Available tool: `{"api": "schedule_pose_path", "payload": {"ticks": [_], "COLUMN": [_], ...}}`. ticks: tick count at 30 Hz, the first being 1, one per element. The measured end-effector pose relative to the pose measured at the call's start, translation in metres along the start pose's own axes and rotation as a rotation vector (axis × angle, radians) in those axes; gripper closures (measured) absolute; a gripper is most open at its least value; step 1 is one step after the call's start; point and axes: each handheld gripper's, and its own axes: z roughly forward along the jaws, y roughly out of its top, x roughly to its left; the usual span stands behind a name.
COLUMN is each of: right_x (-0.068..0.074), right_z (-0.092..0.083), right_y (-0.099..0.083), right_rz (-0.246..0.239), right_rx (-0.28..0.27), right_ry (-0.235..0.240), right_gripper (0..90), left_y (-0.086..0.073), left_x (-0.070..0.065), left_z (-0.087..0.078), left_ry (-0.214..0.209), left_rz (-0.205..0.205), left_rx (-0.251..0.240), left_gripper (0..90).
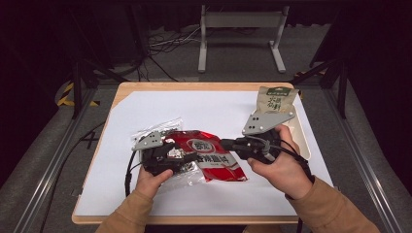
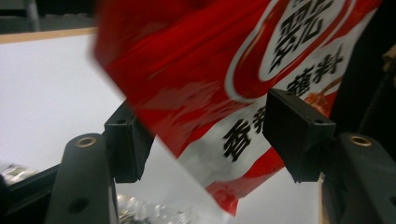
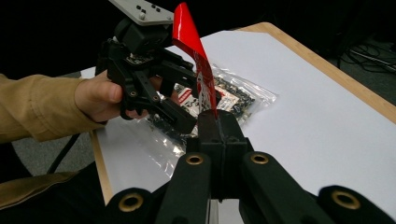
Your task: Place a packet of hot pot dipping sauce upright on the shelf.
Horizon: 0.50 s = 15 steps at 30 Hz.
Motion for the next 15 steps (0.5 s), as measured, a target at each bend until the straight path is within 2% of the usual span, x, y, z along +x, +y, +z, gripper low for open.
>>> {"api": "schedule_pose_path", "payload": {"ticks": [1,3,4,6,7,8,9,11,13,15], "right_x": [0.001,0.002,0.001,0.000,0.000,0.000,-0.001,-0.004,-0.005,-0.007], "right_z": [0.000,-0.003,-0.006,-0.010,-0.010,-0.010,-0.011,-0.013,-0.013,-0.013], "right_y": [-0.001,-0.002,-0.004,-0.007,-0.008,-0.008,-0.009,-0.014,-0.017,-0.020], "right_rz": [0.001,0.002,0.011,0.018,0.021,0.021,0.022,0.032,0.037,0.043], "right_rx": [-0.011,-0.023,-0.040,-0.053,-0.051,-0.051,-0.055,-0.055,-0.053,-0.058], "right_ry": [0.002,0.003,0.003,-0.006,-0.010,-0.010,-0.017,-0.030,-0.040,-0.042], "right_gripper": [90.0,90.0,90.0,90.0,90.0,90.0,90.0,90.0,90.0,90.0], "left_y": [0.001,0.002,0.003,0.004,0.005,0.006,0.007,0.010,0.013,0.015], "left_x": [-0.002,-0.002,-0.002,-0.003,-0.004,-0.006,-0.008,-0.010,-0.014,-0.016], "left_z": [0.001,0.000,-0.001,-0.002,-0.002,-0.003,-0.004,-0.005,-0.006,-0.006], "left_ry": [-0.008,-0.014,-0.041,-0.042,-0.035,-0.024,-0.013,0.001,0.030,0.037], "left_rz": [0.004,0.011,-0.003,0.007,0.021,0.034,0.049,0.078,0.105,0.108], "left_rx": [0.007,0.015,0.018,0.019,0.024,0.029,0.030,0.030,0.043,0.044], "left_gripper": [38.6,51.5,56.9,67.0,71.5,71.5,79.1,87.5,89.1,89.5]}}
